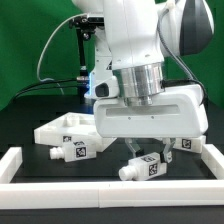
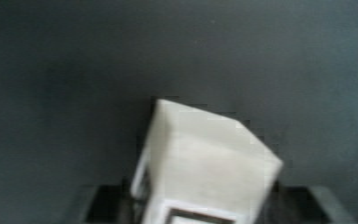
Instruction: Assemble one leg
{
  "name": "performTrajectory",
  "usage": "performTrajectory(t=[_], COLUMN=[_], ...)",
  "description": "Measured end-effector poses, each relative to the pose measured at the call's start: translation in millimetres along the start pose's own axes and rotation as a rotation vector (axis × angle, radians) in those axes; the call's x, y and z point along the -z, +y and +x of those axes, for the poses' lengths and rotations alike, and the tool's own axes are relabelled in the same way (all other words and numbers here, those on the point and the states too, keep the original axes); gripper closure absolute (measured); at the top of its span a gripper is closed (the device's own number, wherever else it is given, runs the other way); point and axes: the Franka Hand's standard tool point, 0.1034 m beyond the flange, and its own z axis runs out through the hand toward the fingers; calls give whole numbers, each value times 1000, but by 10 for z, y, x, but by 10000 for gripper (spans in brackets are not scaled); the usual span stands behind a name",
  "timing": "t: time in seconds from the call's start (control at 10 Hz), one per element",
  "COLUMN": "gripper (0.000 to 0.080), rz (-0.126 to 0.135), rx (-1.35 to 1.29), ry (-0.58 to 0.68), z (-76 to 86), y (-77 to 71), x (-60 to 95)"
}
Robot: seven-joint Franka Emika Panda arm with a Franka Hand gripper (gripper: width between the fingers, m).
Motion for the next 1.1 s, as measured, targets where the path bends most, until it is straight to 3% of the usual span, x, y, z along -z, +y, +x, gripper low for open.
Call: performTrajectory(t=[0.1,0.5,0.7,0.9,1.1], gripper=[520,519,519,518,518], rz=[0,-9,-18,-14,-15], rx=[1,75,167,168,172], ry=[1,-7,-12,4,1], z=[2,-37,21,132,114], y=[-2,114,278,449,438], x=[1,108,390,542,519])
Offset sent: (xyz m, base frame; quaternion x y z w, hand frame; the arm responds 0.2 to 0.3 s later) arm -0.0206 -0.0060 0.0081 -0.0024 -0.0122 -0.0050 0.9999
